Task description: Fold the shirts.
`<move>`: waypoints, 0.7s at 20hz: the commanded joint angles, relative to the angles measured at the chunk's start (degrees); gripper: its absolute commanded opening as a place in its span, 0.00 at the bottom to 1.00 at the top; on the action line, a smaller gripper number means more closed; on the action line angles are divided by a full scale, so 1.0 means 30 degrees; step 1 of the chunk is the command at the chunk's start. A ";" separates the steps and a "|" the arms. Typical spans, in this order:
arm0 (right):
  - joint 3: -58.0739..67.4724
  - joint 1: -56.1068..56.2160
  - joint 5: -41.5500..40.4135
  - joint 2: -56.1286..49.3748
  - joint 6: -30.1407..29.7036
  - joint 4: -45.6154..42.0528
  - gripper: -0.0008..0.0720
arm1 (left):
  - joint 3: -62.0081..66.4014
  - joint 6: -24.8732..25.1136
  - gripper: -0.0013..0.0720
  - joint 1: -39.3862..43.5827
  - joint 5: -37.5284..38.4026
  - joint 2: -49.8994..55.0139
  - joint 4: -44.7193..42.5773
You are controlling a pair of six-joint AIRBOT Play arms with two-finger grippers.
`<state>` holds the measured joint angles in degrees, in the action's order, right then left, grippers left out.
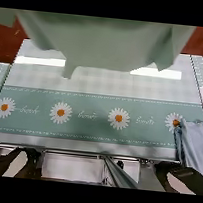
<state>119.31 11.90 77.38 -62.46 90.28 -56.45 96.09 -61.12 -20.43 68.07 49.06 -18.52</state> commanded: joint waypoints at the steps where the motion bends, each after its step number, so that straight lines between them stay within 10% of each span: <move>1: 0.1530 -0.0087 0.1741 0.2455 -0.0758 -0.0153 0.05 | 0.4794 -0.2033 0.05 -0.0219 -0.0532 -0.1494 -0.3344; 14: -0.7257 -0.0102 0.4699 0.7643 -0.0903 -0.0175 0.05 | 0.1290 -0.3228 0.05 0.3126 0.3279 -0.3876 -0.7133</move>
<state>105.10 11.64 90.89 -41.06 87.92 -57.01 106.56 -70.04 -13.58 74.24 37.80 -38.24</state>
